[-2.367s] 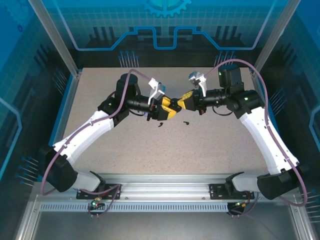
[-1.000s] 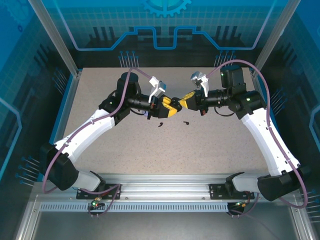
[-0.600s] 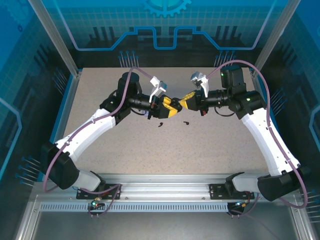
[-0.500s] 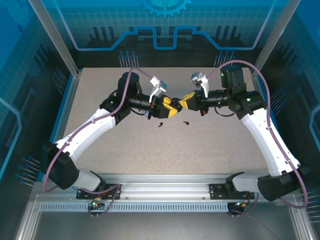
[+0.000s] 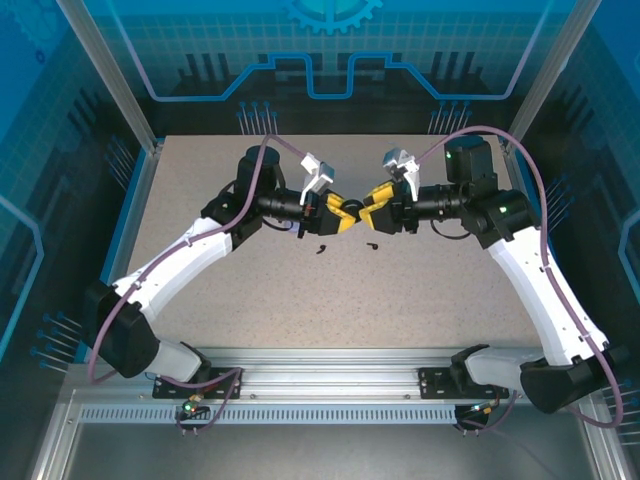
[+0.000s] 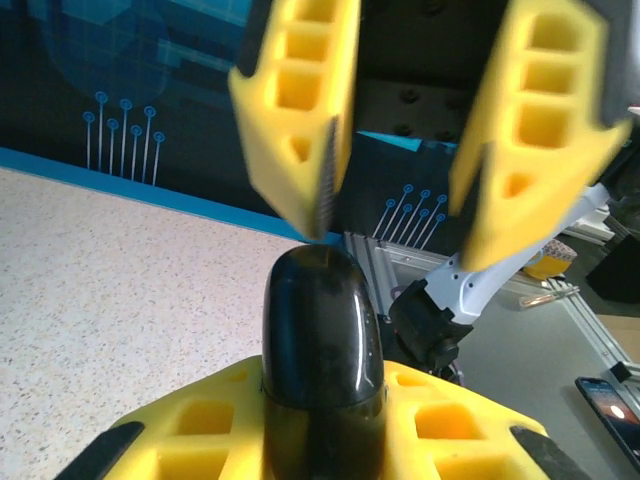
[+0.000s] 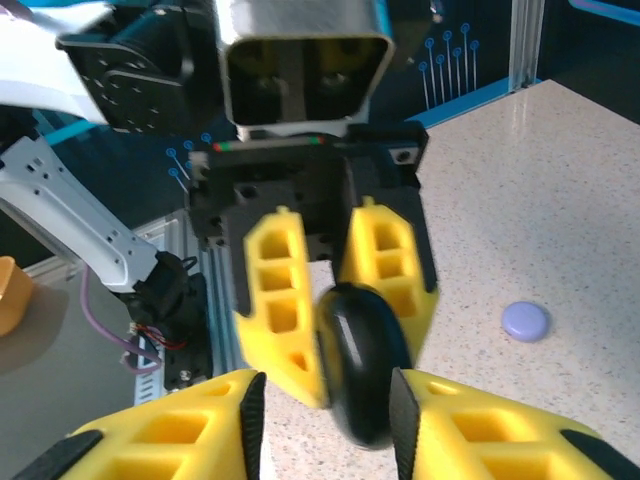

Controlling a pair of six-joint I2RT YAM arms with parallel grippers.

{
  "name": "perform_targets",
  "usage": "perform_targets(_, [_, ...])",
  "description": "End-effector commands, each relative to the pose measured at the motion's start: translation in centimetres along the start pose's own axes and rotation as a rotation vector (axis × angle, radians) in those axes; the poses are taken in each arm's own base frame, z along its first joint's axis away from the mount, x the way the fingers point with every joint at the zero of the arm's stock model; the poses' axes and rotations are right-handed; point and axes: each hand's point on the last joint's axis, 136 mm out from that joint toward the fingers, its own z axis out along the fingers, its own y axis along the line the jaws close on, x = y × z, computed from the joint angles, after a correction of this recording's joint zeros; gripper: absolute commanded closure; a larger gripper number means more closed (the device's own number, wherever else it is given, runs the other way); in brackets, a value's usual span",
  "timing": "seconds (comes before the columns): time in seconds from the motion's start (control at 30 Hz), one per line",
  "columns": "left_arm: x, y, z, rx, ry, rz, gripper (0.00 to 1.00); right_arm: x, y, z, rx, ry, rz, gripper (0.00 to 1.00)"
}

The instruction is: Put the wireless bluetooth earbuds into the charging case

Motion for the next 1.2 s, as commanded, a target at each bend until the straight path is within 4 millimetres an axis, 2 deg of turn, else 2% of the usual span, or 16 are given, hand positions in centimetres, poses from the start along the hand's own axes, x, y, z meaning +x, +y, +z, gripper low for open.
perform_targets(0.0, [0.6, 1.2, 0.1, -0.029, -0.006, 0.024, 1.0, 0.1, 0.7, -0.1, -0.012, -0.006, 0.005, 0.55])
perform_targets(0.1, [0.9, 1.7, 0.1, -0.032, -0.013, 0.008, 1.0, -0.1, 0.2, -0.5, 0.029, -0.02, 0.004, 0.51])
perform_targets(0.2, [1.0, 1.6, 0.2, -0.023, -0.013, 0.005, 1.0, 0.4, 0.6, -0.5, 0.001, -0.007, 0.005, 0.49])
perform_targets(0.27, [0.9, 0.9, 0.1, 0.018, -0.014, 0.024, 0.99, 0.6, 1.2, -0.4, -0.038, 0.009, 0.004, 0.46])
perform_targets(0.7, [0.2, -3.8, -0.4, 0.201, 0.006, 0.137, 0.97, 1.5, 1.2, 0.7, -0.086, 0.063, 0.017, 0.41])
perform_targets(1.03, [-0.5, -4.6, -0.4, 0.215, 0.009, 0.142, 0.96, 2.0, 1.4, 1.3, -0.087, 0.102, 0.008, 0.39])
perform_targets(1.17, [-0.6, -4.9, -0.3, 0.217, 0.009, 0.146, 0.95, 2.2, 0.6, 1.6, -0.05, 0.118, 0.014, 0.39])
